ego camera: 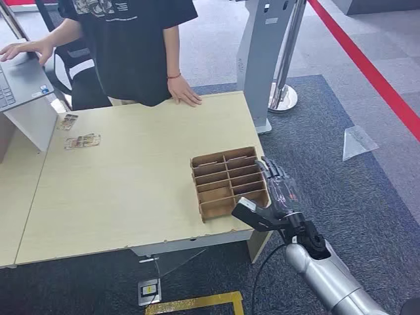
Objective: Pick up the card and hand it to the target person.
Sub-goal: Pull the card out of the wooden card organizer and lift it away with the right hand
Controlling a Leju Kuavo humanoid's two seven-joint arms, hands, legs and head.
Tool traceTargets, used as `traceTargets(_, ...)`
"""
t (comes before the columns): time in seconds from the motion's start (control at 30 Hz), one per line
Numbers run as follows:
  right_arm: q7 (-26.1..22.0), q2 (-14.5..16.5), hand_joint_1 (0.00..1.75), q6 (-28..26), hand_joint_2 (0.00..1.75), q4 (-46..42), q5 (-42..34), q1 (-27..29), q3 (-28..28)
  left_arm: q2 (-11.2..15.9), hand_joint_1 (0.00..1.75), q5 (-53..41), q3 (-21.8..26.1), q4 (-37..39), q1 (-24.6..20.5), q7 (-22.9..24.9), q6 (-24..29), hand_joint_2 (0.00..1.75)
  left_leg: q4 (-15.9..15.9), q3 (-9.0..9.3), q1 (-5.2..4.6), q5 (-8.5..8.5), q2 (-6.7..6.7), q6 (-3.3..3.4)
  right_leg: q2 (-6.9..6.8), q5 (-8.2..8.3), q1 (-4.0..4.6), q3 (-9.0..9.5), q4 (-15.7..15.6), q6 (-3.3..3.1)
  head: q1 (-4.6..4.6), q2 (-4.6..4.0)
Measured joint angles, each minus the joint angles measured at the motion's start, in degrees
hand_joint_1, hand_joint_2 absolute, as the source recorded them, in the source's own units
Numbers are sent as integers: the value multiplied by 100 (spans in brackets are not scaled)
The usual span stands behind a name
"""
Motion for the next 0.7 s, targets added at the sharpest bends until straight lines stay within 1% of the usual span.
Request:
traceTargets(0.07,-2,4,31,-1,175,19,0,-11,9,0,0,1,0,0,0,0,0,175,0,0,0,0,0,0,0,0,0,0,0,0,-1,1)
traceTargets(0.13,-5,11,37,-1,175,56,-1,-29,26,0,0,2,0,0,0,-1,0,175,0,0,0,0,0,0,0,0,0,0,0,0,-1,1)
traceTargets(0.27,-4,17,54,-3,175,113,-13,-60,50,0,0,9,0,0,0,-15,2,175,0,0,0,0,0,0,0,0,0,0,0,0,0,0)
traceTargets(0.37,-1,19,71,-12,175,148,-18,-86,65,0,0,16,0,0,0,-26,7,175,0,1,0,0,0,0,0,0,0,1,0,0,0,0)
traceTargets(0.43,2,20,84,-14,175,167,-18,-97,75,0,0,19,0,0,1,-26,10,175,0,0,0,0,0,0,0,0,0,1,0,0,0,0)
traceTargets(0.47,3,21,94,-15,175,177,-17,-102,82,0,0,19,0,0,1,-26,12,175,0,0,0,0,0,-1,0,0,0,1,0,0,0,0)
traceTargets(0.57,4,21,137,-17,175,191,-17,-113,103,0,0,19,0,0,1,-26,15,175,0,1,0,0,0,0,0,0,0,0,0,0,0,0)
traceTargets(0.6,5,21,146,-17,175,193,-17,-115,110,-1,0,19,0,0,1,-26,16,175,0,1,0,0,0,0,0,0,0,0,0,0,0,0)
traceTargets(0.63,7,21,148,-19,175,195,-17,-117,117,-1,0,19,0,0,1,-26,15,175,0,1,0,0,0,0,0,0,0,0,0,0,0,0)
traceTargets(0.7,10,21,138,-25,175,205,-17,-119,131,-1,0,19,0,0,1,-25,16,175,0,1,0,0,0,0,0,0,0,0,0,0,0,0)
